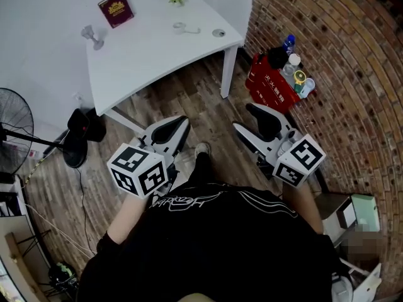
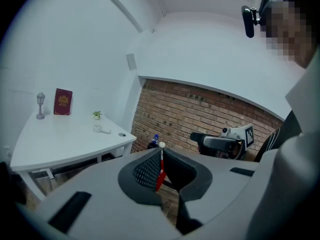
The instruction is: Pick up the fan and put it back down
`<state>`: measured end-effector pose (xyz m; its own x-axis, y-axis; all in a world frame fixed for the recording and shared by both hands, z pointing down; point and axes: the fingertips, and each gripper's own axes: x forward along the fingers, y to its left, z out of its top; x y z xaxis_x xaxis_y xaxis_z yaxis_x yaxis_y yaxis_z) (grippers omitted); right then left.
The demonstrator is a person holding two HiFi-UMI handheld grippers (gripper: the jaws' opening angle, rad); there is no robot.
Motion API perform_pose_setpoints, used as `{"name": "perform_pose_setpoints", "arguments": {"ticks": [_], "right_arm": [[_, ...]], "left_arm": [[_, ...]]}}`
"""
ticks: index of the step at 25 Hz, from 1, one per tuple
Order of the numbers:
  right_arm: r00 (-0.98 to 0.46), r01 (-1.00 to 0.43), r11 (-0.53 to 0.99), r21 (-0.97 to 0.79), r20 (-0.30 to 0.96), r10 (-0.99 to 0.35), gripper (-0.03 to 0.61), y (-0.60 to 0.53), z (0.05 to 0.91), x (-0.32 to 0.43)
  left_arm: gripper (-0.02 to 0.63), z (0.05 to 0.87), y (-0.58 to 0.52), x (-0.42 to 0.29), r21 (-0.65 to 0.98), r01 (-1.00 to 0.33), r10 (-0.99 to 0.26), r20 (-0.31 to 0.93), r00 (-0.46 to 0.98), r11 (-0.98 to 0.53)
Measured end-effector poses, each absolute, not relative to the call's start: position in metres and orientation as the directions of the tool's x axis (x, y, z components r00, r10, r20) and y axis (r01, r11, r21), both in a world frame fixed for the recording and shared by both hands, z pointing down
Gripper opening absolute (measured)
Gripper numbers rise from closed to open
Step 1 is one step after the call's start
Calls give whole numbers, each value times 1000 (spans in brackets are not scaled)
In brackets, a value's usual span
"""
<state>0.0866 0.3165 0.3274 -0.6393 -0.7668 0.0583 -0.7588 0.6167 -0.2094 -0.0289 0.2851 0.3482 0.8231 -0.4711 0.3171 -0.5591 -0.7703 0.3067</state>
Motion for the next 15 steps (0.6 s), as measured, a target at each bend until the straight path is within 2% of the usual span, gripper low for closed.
{"name": "perform_pose_setpoints", "arguments": {"ticks": [9, 15], "right_arm": [[-598, -793, 571, -212, 93, -796, 258, 180, 319, 97], [-606, -796, 586, -155, 179, -775, 288, 97, 323, 89]], "left_arm": [[38, 346, 146, -23, 342, -531, -434, 323, 841, -775], [38, 357, 67, -31, 381, -508, -397, 334, 855, -773]]}}
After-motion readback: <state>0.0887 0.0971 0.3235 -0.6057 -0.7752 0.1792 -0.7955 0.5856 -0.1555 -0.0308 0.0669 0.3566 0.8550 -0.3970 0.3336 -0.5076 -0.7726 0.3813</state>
